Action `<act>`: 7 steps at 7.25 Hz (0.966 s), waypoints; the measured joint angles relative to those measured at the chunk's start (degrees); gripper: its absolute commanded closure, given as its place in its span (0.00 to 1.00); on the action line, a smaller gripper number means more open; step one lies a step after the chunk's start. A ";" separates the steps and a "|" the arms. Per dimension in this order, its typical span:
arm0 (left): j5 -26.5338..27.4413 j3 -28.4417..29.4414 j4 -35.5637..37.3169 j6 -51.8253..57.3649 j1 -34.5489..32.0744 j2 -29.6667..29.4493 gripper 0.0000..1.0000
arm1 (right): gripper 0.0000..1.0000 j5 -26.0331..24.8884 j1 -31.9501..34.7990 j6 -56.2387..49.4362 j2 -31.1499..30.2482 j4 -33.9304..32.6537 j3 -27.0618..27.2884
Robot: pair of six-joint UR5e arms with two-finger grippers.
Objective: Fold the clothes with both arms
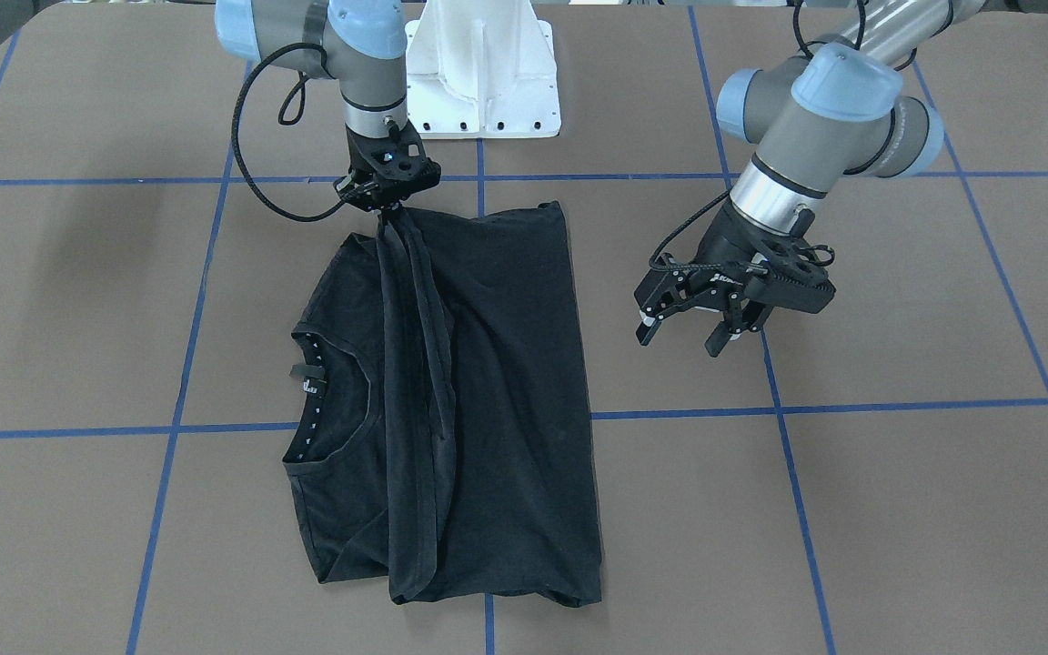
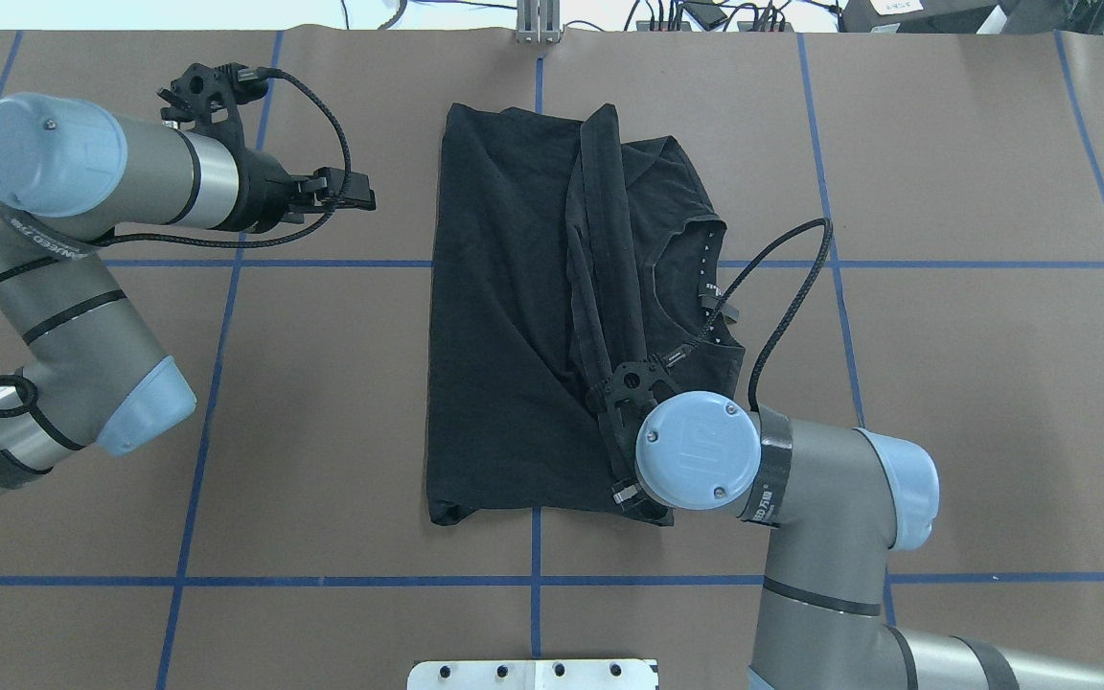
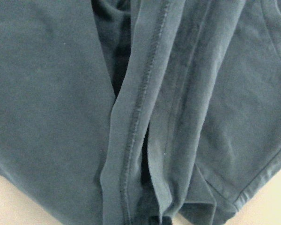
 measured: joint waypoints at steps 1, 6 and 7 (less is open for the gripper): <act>0.06 -0.10 0.00 -0.11 0.05 0.04 0.01 | 1.00 0.59 0.67 -1.24 -1.12 -3.41 2.87; 0.46 -0.46 -0.09 -1.38 0.29 0.44 0.01 | 0.00 0.63 -4.20 14.98 -5.10 -6.50 5.26; 0.53 -0.47 -0.09 -1.39 0.29 0.45 0.01 | 0.00 0.66 -3.72 15.34 -5.19 -6.50 5.33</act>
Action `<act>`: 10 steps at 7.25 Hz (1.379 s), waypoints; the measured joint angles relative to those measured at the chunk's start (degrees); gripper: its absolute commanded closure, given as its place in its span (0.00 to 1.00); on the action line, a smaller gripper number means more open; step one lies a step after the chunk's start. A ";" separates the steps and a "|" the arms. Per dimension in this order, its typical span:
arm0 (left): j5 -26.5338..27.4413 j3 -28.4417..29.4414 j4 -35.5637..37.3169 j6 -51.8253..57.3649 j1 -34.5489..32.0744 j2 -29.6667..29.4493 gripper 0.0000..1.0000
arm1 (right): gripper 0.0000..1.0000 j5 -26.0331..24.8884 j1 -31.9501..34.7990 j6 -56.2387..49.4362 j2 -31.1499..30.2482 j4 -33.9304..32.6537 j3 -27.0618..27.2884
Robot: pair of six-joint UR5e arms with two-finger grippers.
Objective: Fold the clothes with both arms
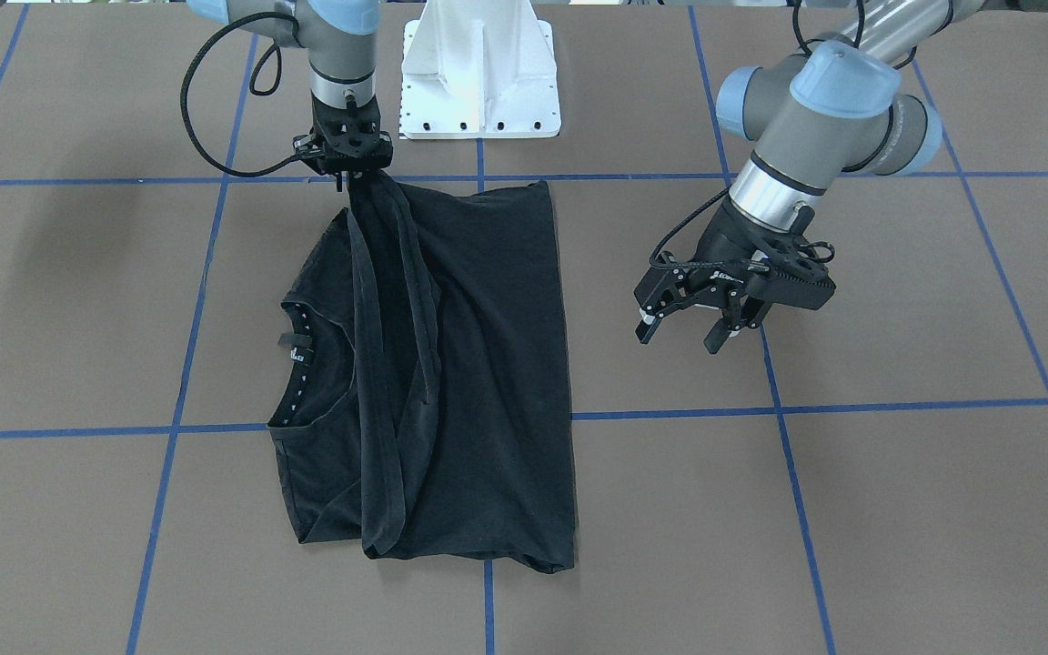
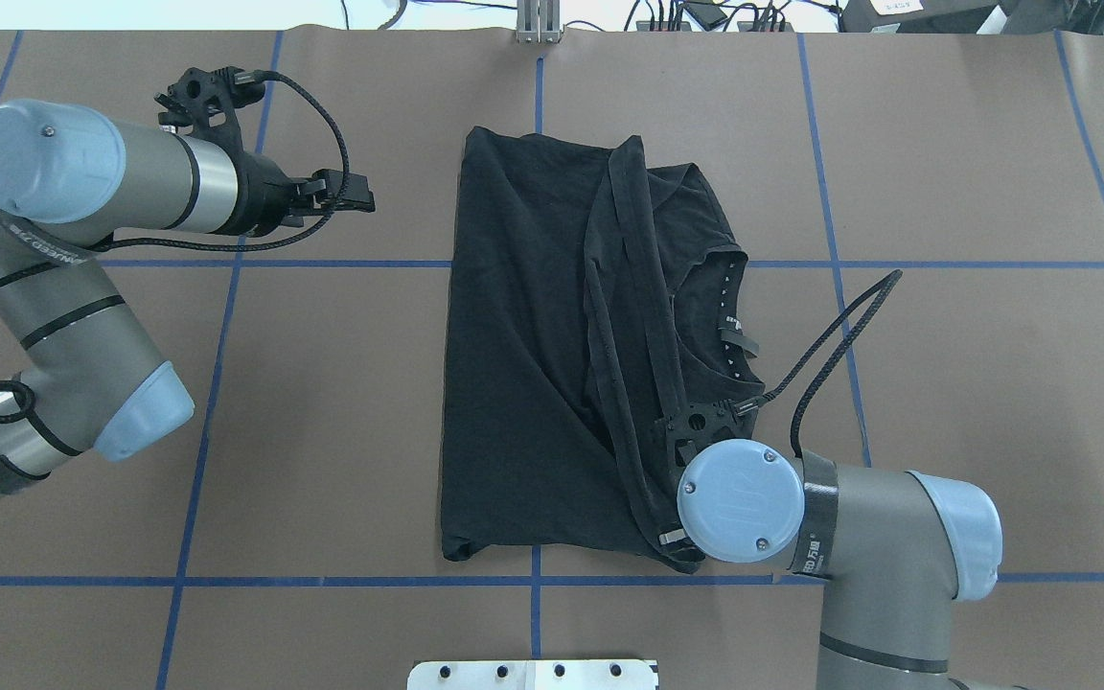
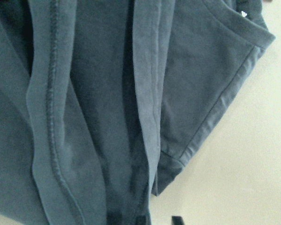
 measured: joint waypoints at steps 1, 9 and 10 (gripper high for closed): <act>0.04 0.03 0.00 0.00 0.00 0.02 0.01 | 0.00 -0.01 0.39 0.15 0.12 0.02 0.22; 0.02 -0.05 0.00 -0.08 0.00 0.04 0.01 | 0.59 -3.72 -1.38 -0.40 10.02 -0.57 -8.59; 0.02 -0.04 0.02 -0.09 0.00 0.07 0.01 | 0.59 -4.34 -1.96 -0.44 9.84 -0.65 -8.65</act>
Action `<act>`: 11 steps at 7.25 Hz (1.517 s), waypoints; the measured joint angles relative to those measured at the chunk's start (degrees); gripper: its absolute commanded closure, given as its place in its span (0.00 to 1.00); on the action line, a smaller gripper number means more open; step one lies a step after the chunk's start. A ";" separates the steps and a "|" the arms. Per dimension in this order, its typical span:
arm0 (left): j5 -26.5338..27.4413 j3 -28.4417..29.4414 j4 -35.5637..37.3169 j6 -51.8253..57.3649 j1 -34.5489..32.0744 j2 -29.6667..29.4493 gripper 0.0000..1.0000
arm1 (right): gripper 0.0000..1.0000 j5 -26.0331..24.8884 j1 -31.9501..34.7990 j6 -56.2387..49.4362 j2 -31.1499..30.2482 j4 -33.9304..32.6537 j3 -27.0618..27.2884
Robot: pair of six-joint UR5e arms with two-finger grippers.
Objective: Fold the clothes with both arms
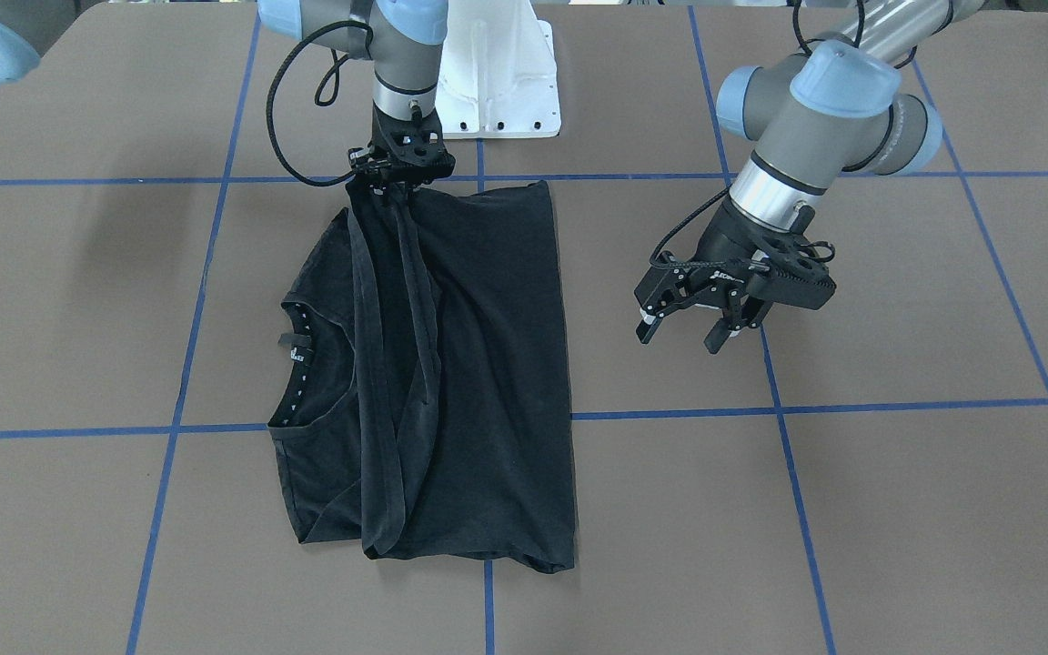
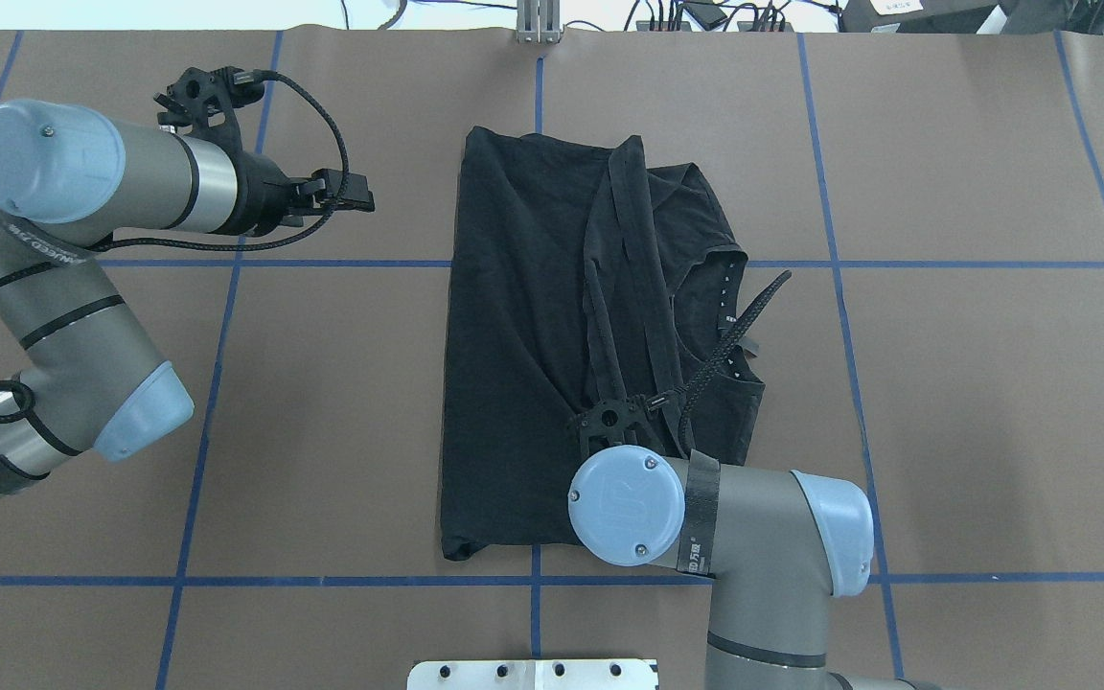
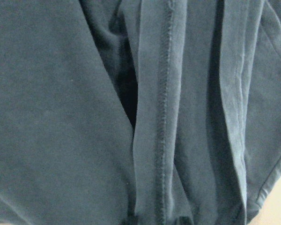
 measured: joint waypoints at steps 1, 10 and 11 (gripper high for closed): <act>-0.01 0.02 0.02 0.00 0.00 0.09 0.01 | 0.60 -0.35 -0.41 -0.02 0.01 -0.03 -0.14; -0.05 -0.10 -0.02 -0.39 0.00 0.15 0.01 | 1.00 -0.45 2.03 -6.46 -0.31 -6.69 3.87; -0.03 -0.17 -0.02 -0.70 0.00 0.11 0.01 | 1.00 -0.18 1.52 -4.36 -2.22 -8.46 5.50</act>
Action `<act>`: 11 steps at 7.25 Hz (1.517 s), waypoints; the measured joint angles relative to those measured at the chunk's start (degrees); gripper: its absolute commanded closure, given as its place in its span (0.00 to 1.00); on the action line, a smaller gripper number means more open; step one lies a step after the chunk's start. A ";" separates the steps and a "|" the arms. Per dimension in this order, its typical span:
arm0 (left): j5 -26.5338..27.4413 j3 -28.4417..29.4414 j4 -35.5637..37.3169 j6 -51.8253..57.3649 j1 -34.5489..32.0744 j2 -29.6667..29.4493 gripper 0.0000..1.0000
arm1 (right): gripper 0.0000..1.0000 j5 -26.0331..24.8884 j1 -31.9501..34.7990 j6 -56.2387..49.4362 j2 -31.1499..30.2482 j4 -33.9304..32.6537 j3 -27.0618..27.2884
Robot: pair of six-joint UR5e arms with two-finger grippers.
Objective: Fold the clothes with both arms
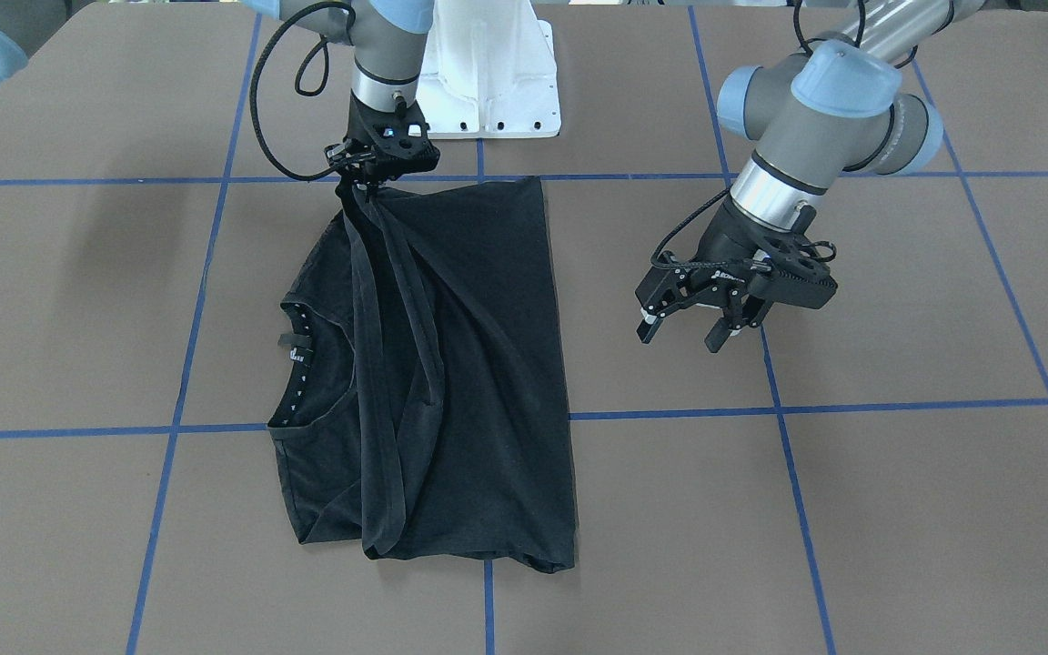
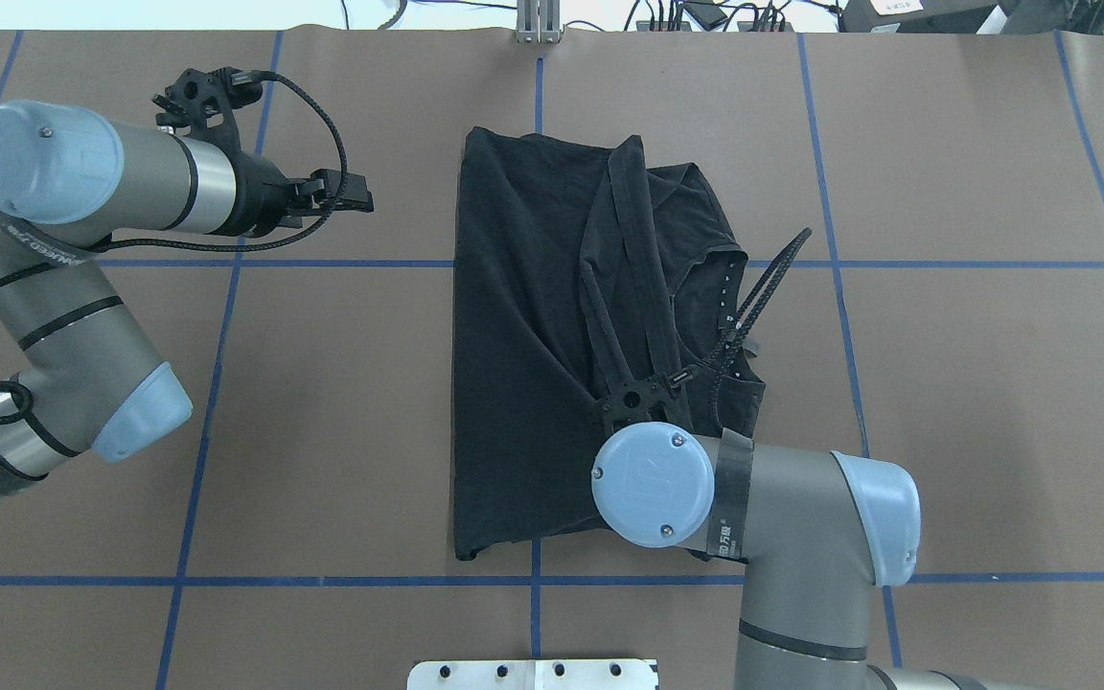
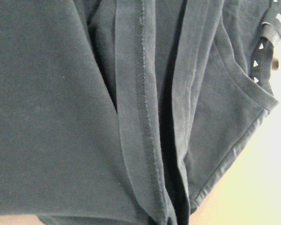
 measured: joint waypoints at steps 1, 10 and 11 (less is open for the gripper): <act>0.04 -0.03 0.00 -0.17 0.00 -0.03 0.01 | 0.54 0.11 -1.32 5.31 -2.75 -0.25 0.61; 0.07 0.06 0.00 -0.27 0.09 -0.05 0.01 | 0.04 -0.36 1.76 55.94 -15.79 28.27 3.42; 0.07 0.05 0.00 -0.27 0.09 -0.05 0.01 | 0.04 -1.92 1.78 62.41 -19.49 35.05 3.60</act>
